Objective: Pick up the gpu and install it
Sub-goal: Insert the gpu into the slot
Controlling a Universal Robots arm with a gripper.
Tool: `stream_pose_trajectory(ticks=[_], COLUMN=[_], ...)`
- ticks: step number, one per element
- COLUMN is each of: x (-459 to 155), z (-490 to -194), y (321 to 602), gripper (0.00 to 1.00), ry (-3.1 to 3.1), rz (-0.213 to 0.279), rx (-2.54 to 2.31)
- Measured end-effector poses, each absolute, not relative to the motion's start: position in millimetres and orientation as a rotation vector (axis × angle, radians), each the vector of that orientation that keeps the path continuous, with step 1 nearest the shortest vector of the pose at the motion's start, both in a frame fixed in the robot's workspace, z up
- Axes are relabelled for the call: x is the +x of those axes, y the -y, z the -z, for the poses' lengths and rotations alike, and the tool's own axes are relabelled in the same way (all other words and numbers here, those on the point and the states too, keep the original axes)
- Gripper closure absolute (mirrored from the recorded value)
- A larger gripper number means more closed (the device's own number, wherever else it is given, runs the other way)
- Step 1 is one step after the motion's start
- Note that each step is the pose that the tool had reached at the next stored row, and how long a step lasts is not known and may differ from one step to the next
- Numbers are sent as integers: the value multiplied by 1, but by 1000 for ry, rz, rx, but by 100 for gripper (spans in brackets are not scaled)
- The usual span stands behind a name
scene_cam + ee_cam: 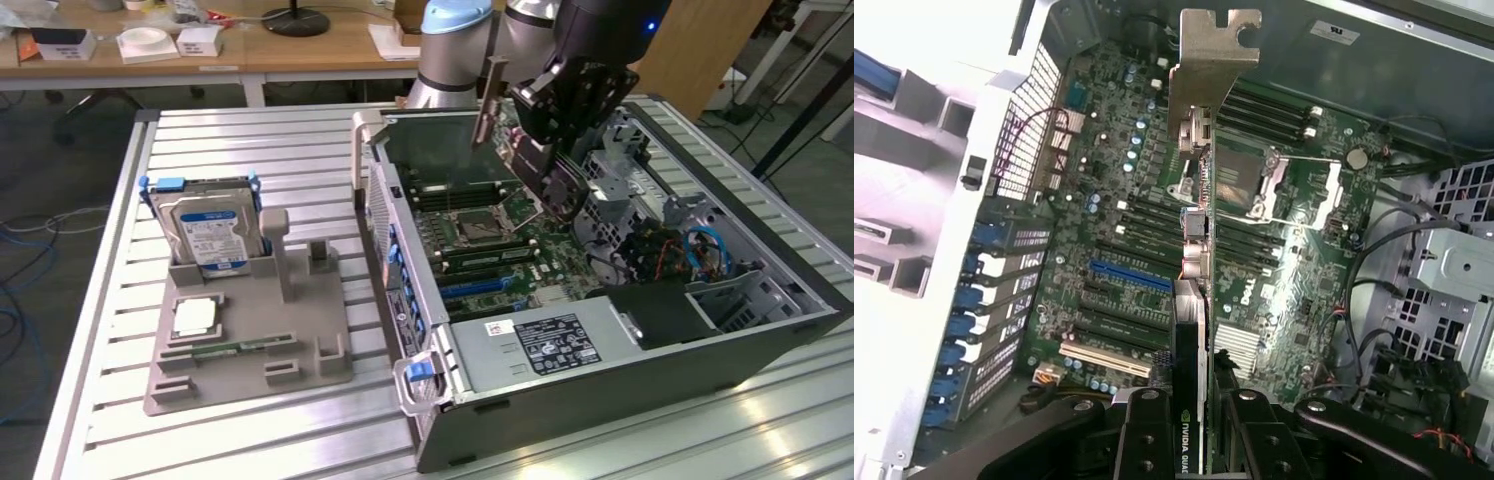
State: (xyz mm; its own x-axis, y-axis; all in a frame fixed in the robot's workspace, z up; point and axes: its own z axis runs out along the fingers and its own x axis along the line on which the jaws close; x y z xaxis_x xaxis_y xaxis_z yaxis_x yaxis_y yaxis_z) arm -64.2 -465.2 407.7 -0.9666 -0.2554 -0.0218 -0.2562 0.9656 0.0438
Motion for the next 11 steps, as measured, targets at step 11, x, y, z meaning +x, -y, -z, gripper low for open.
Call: stream_pose_trajectory(ticks=[11], x=[-64], z=[-408], y=[465], gripper=[74], ry=[-3092], rz=[-73], rx=[-460])
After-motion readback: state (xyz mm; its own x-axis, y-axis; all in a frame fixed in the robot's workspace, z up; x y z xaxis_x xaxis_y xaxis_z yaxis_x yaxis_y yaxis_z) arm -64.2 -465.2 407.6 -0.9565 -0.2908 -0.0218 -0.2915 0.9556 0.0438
